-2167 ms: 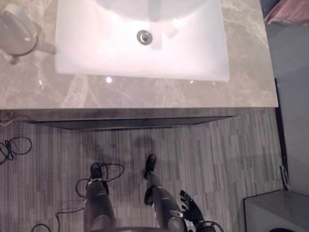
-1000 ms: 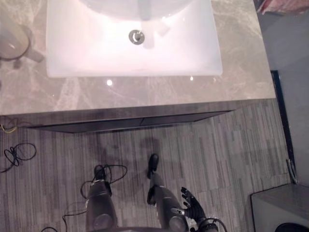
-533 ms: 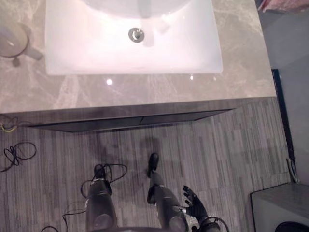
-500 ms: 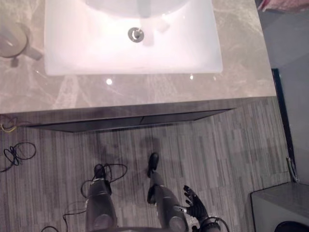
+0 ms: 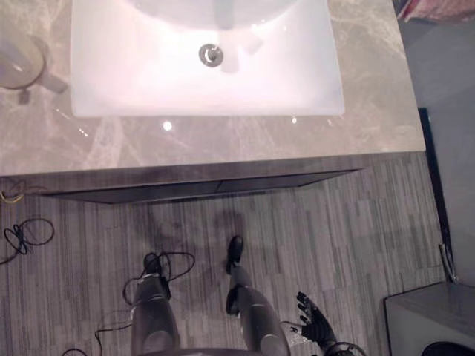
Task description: Organize washtable
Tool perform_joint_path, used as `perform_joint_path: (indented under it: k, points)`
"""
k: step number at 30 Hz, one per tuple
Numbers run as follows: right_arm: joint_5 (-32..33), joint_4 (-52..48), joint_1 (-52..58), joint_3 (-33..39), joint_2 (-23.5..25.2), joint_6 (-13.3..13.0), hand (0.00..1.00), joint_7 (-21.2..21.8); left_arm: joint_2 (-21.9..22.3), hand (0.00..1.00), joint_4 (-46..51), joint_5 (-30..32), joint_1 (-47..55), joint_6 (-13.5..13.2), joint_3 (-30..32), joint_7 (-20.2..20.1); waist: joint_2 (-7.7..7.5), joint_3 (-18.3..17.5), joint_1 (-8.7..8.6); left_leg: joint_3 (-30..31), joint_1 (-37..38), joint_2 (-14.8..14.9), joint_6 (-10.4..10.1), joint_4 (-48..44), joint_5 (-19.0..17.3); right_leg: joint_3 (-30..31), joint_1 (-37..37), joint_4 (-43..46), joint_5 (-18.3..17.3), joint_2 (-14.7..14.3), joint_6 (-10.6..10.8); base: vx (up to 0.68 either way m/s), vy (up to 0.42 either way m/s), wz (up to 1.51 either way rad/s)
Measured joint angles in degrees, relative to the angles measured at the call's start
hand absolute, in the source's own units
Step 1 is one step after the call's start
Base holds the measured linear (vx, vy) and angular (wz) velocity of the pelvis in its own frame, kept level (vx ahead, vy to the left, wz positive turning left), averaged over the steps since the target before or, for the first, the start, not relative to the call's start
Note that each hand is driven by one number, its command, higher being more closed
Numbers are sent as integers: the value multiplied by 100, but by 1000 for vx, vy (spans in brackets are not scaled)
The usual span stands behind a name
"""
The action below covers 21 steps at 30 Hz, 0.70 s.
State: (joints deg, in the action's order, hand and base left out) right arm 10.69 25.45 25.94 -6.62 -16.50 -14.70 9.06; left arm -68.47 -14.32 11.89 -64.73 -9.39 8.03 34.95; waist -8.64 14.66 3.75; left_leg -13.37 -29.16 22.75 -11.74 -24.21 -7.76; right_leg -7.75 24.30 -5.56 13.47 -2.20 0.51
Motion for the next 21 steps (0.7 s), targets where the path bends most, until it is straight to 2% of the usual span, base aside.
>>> perform_joint_path:
  k: [17,21]
  points:
    - [107,-216,-1,-6,0,-7,0,-11,29,100,-101,31,171,8,-38,-25,-6,-63,-23,11,-25,-7,1,-3,1,1,21,0,5,4,8,32,38,0]
    - [108,-221,-1,-7,-23,-16,0,-19,57,100,-91,52,517,7,328,-31,-5,-63,-105,5,-25,5,1,-3,0,5,26,0,4,4,10,34,37,-1]
